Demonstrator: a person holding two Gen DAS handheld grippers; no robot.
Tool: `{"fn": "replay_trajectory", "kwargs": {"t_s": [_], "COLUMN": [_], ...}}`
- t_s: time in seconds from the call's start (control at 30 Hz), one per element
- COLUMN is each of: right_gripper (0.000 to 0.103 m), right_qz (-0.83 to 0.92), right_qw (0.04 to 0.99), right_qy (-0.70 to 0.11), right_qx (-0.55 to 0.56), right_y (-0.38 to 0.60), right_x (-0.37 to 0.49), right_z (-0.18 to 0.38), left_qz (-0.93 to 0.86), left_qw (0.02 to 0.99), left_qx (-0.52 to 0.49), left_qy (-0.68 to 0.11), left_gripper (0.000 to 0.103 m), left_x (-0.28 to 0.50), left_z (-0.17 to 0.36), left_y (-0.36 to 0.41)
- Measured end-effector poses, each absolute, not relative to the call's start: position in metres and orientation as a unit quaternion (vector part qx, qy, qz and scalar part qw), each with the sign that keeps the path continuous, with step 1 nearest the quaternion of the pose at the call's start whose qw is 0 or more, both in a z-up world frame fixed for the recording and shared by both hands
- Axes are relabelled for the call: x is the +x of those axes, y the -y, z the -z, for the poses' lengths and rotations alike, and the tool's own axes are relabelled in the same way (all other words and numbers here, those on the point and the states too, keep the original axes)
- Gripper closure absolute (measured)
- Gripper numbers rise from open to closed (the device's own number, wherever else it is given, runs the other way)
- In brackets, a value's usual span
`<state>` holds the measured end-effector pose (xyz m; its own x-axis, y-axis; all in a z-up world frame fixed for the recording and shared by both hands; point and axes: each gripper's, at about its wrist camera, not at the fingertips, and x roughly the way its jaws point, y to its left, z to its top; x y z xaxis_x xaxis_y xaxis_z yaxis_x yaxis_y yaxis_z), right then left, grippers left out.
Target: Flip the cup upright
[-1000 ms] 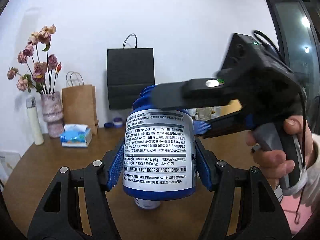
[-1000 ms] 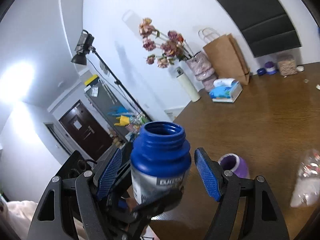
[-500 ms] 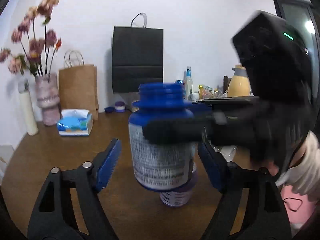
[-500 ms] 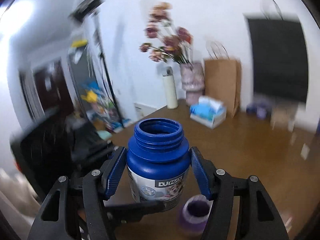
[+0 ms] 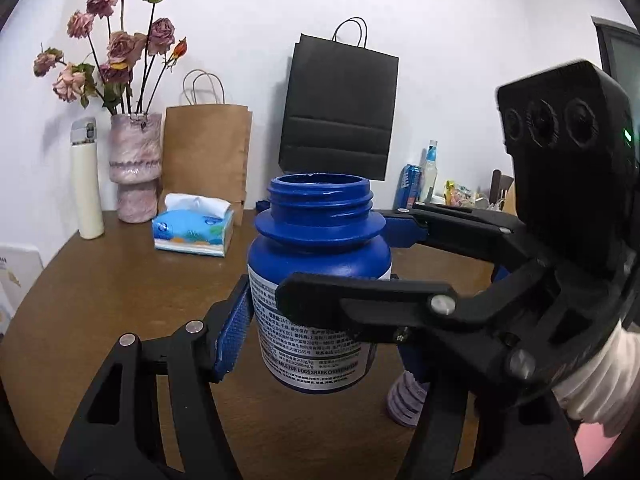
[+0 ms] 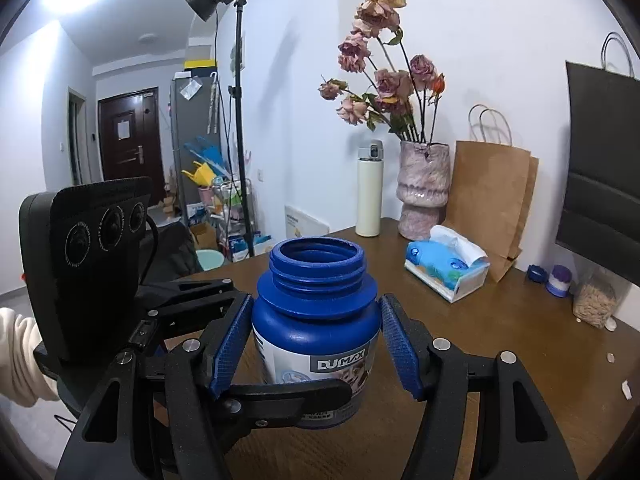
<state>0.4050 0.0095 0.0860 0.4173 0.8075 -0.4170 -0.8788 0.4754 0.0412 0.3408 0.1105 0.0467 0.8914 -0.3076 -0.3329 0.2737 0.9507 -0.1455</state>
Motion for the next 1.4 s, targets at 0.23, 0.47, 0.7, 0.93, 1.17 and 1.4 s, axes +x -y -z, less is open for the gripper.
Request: {"fn": "replay_trajectory", "kwargs": {"t_s": [0.23, 0.47, 0.7, 0.93, 1.17, 1.4], "right_gripper": [0.034, 0.037, 0.038, 0.038, 0.037, 0.023], "right_qz": [-0.459, -0.428, -0.416, -0.398, -0.375, -0.379], "right_qw": [0.859, 0.862, 0.862, 0.866, 0.872, 0.876], "right_qy": [-0.194, -0.255, -0.277, -0.270, -0.268, -0.279], "right_qx": [-0.119, -0.087, -0.084, -0.137, -0.162, -0.103], "right_y": [0.026, 0.055, 0.079, 0.089, 0.084, 0.110], "right_x": [0.362, 0.373, 0.383, 0.375, 0.365, 0.357], "right_z": [-0.071, -0.029, -0.015, -0.014, -0.013, -0.034], "left_qz": [0.159, 0.171, 0.165, 0.135, 0.112, 0.083], "left_qw": [0.966, 0.935, 0.924, 0.913, 0.918, 0.929], "left_qx": [0.001, -0.008, -0.007, -0.024, -0.037, -0.054], "left_qy": [-0.203, -0.311, -0.346, -0.385, -0.379, -0.356], "left_gripper": [0.043, 0.043, 0.043, 0.020, 0.010, 0.007], "left_x": [0.321, 0.345, 0.357, 0.356, 0.324, 0.297], "left_z": [-0.028, 0.012, 0.025, 0.033, 0.029, 0.014], "left_y": [-0.063, -0.033, -0.006, -0.001, -0.011, -0.027]}}
